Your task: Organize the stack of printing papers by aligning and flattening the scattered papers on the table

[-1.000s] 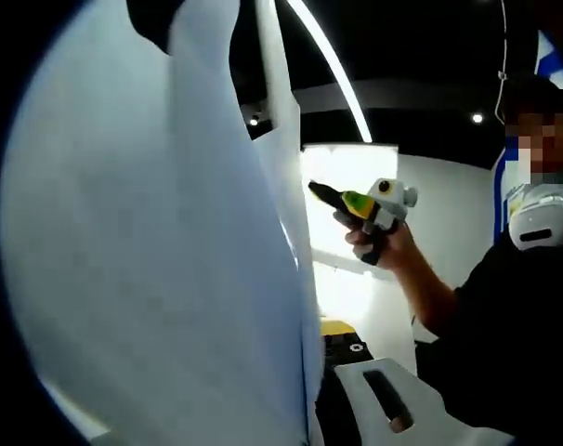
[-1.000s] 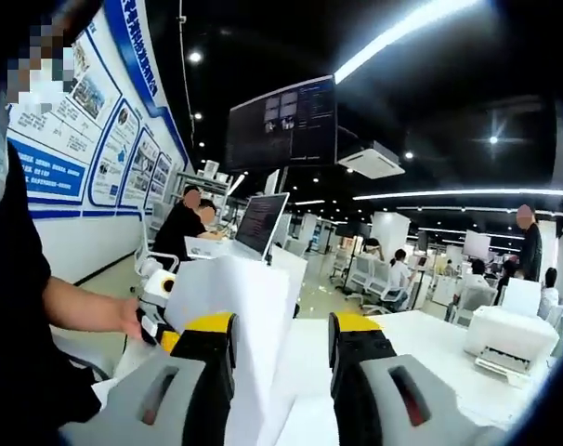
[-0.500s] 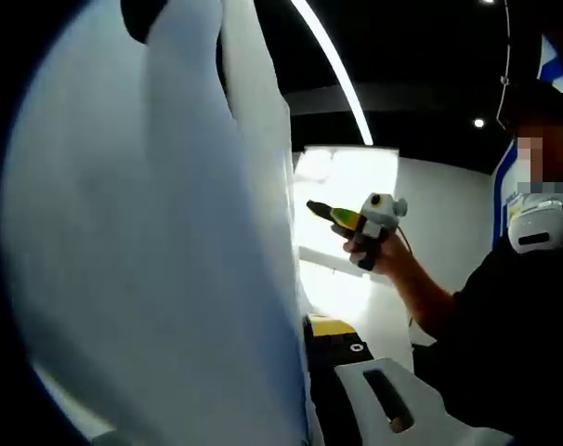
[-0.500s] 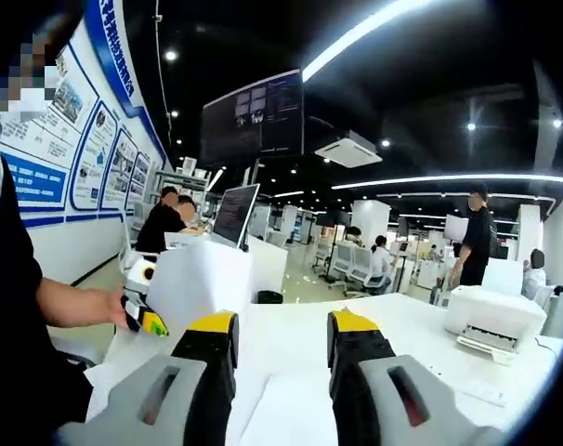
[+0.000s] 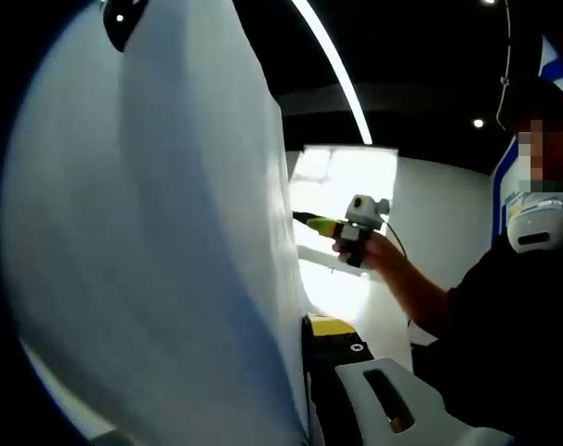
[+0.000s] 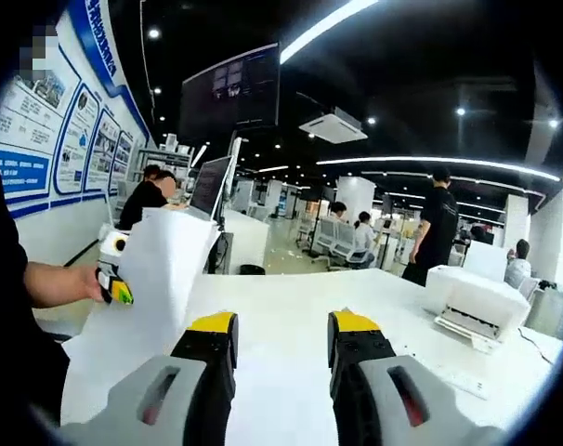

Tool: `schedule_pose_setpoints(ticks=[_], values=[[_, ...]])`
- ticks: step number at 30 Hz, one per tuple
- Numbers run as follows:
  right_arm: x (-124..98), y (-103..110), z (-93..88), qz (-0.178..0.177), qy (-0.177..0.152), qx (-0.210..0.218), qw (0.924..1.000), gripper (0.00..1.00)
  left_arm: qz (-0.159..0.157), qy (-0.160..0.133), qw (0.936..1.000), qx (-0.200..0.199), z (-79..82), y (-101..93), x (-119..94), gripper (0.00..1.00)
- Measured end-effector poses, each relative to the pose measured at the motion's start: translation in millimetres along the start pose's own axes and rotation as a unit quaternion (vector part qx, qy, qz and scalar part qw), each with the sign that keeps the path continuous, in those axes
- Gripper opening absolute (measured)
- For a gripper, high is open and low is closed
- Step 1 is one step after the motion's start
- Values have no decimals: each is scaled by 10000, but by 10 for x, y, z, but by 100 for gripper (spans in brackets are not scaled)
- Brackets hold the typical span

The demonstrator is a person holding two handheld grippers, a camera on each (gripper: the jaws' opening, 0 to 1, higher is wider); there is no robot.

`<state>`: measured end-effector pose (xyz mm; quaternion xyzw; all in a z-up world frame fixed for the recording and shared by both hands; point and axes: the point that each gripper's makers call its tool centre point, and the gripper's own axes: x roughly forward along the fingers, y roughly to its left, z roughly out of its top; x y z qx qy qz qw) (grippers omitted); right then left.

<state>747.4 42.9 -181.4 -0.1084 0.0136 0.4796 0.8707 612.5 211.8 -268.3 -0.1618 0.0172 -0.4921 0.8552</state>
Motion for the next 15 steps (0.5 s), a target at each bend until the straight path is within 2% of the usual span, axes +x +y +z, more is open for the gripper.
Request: schedule_pose_setpoints(ticks=[5, 15], values=[[99, -7, -73, 97, 136, -22, 9999, 34, -8, 4, 10000, 3, 3, 8, -9, 6], [307, -106, -397, 188, 615, 32, 9979, 35, -18, 27, 10000, 23, 7, 12, -15, 6]])
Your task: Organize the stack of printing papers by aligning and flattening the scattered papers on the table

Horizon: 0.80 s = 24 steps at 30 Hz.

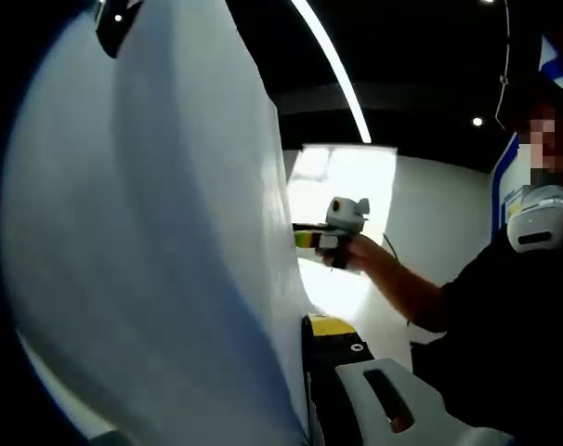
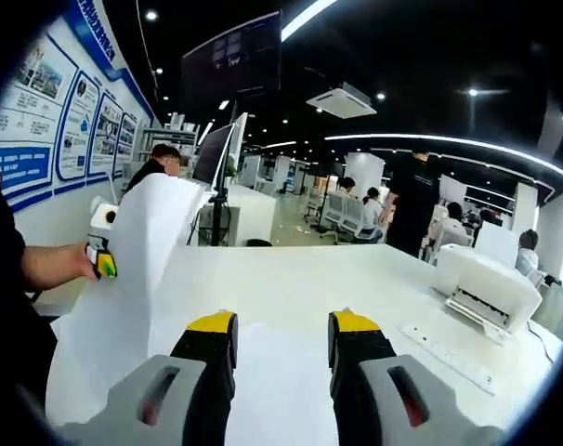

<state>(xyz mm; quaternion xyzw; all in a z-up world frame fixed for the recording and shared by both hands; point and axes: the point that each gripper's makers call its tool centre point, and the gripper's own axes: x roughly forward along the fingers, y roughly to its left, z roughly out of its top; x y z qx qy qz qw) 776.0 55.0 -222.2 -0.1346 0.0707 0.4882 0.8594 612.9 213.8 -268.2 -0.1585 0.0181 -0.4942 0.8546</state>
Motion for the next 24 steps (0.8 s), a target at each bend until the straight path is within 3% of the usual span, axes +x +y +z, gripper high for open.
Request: schedule_pose_setpoints(ticks=[17, 24], values=[[207, -184, -383, 103, 568, 92, 9983, 35, -15, 21, 10000, 6, -4, -23, 12, 6], [322, -266, -413, 98, 519, 240, 9983, 35, -15, 34, 10000, 14, -8, -25, 12, 6]])
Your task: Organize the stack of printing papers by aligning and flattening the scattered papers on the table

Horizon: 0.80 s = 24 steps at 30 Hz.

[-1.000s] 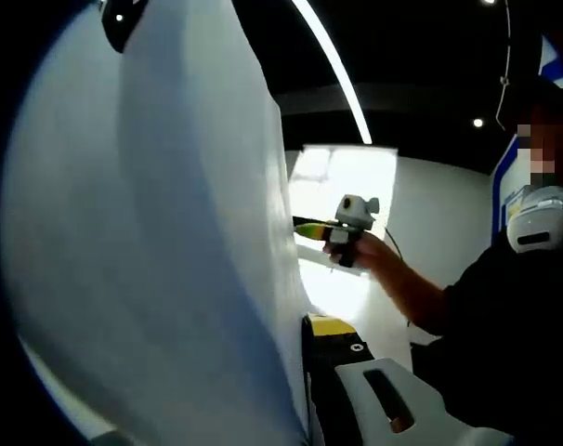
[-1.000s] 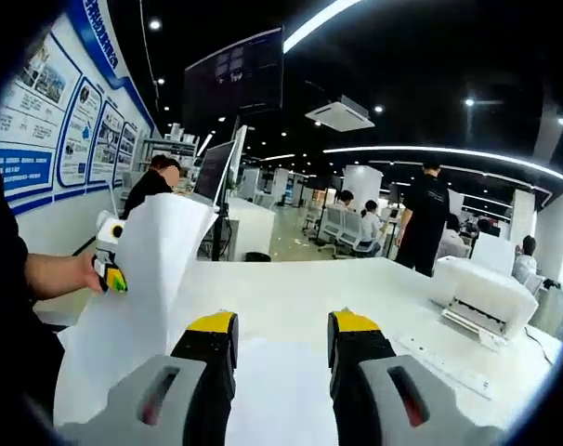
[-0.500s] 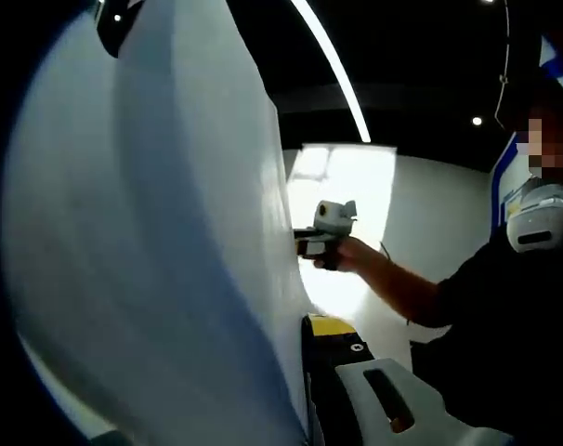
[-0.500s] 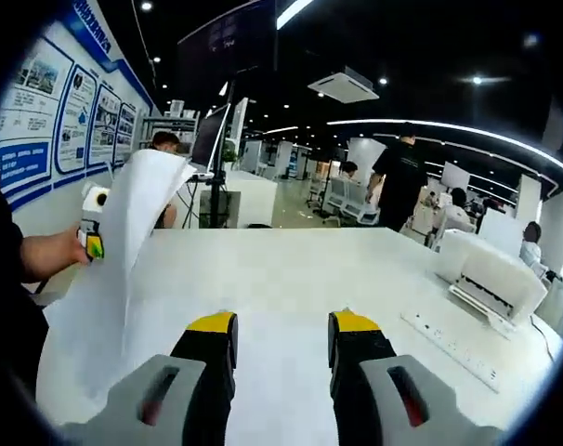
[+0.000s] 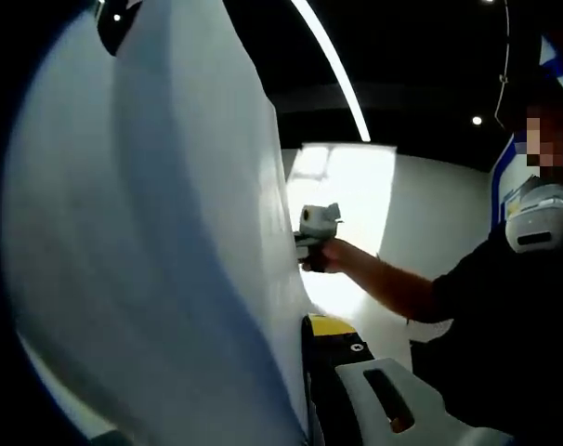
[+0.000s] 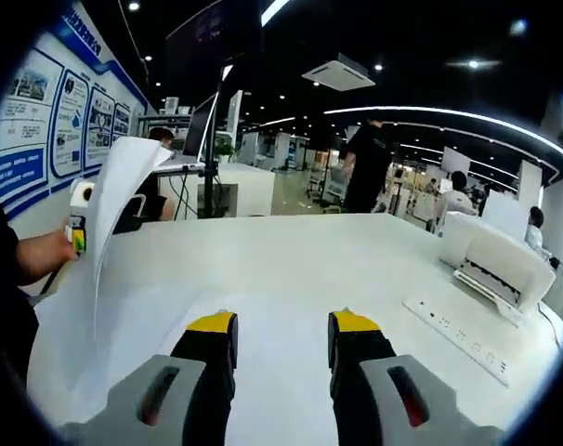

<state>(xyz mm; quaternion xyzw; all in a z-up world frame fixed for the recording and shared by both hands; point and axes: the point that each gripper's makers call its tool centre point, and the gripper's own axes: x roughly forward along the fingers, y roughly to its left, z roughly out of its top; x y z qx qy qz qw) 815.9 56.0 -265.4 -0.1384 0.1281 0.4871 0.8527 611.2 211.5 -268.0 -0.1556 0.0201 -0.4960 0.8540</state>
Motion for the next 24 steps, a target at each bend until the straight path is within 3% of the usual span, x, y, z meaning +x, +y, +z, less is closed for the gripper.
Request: schedule_pose_setpoints(ticks=[10, 14, 24], values=[[189, -177, -229, -12, 203, 237, 9995, 35, -11, 0, 10000, -1, 1, -6, 0, 6], [252, -262, -220, -29, 3, 573, 9984, 35, -24, 0, 10000, -1, 0, -10, -1, 6], [374, -331, -279, -71, 49, 548, 9985, 43, -45, 6, 10000, -6, -12, -20, 4, 6]])
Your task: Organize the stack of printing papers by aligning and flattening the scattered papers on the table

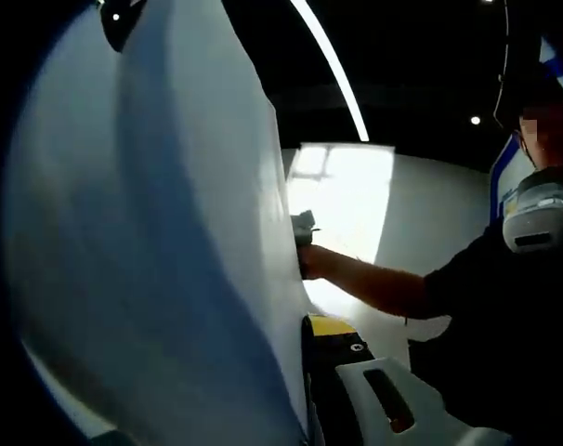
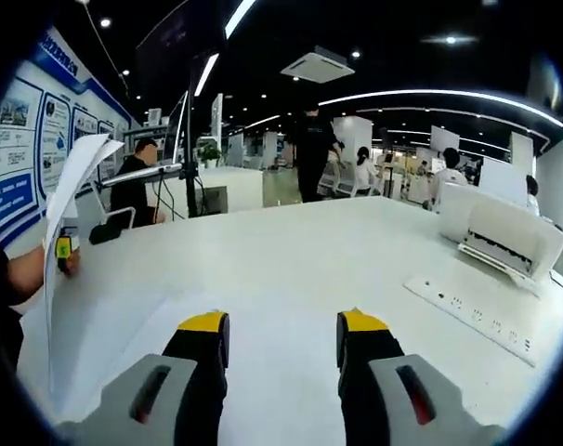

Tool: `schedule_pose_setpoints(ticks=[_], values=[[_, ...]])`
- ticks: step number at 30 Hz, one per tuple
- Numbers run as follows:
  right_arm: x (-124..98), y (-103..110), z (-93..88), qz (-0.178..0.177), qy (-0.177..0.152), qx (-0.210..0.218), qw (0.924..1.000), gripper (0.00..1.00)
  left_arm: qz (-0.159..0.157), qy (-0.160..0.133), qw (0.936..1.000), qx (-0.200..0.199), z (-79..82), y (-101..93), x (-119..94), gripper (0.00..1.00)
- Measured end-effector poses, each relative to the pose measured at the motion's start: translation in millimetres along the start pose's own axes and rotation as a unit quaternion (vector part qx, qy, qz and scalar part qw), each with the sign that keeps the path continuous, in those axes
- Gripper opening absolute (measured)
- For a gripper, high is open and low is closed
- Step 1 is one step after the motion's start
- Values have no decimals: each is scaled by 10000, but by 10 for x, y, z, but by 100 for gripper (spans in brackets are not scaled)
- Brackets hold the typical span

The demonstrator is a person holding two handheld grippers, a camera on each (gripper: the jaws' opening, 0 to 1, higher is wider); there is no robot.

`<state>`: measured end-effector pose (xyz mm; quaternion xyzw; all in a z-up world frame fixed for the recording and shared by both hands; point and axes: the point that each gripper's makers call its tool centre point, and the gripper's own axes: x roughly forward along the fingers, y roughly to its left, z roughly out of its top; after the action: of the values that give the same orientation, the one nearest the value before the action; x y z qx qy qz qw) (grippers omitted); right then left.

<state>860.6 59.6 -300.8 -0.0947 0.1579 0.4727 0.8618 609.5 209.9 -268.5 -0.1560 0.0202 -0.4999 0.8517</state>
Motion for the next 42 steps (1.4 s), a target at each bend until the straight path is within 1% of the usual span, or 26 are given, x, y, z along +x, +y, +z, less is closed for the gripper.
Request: schedule_pose_setpoints(ticks=[4, 6, 11, 14, 17, 20, 23, 29, 33, 37, 42], values=[[38, -29, -70, -31, 90, -13, 10000, 45, -12, 3, 10000, -9, -4, -3, 0, 6], [60, -43, -128, -23, 139, 46, 9999, 45, -14, 7, 10000, -4, -6, -4, 1, 6], [101, -83, -261, -80, 283, 74, 9995, 53, -22, 9, 10000, -11, -10, -3, 2, 6], [91, -64, -245, -97, 304, 85, 9995, 57, -22, 9, 10000, -17, -12, -2, 2, 6], [101, -60, -226, -77, 284, 60, 9995, 59, -23, 10, 10000, -8, -13, -4, 2, 6], [137, -35, -247, -23, 329, 24, 9995, 61, -27, 14, 10000, -4, -16, -5, 4, 6], [163, -27, -273, 6, 373, 30, 9993, 61, -27, 14, 10000, -7, -18, 8, -2, 6], [189, 85, -337, 21, 355, 94, 9993, 61, -26, 12, 10000, -13, -20, 44, -16, 6], [207, 57, -362, 34, 349, 122, 9993, 61, -27, 10, 10000, -7, -20, 49, -18, 6], [242, -31, -381, 16, 350, 153, 9993, 60, -37, 9, 10000, -2, -21, 49, -18, 6], [273, -69, -447, 6, 470, 156, 9988, 57, -48, 5, 10000, 0, -21, 41, -17, 6]])
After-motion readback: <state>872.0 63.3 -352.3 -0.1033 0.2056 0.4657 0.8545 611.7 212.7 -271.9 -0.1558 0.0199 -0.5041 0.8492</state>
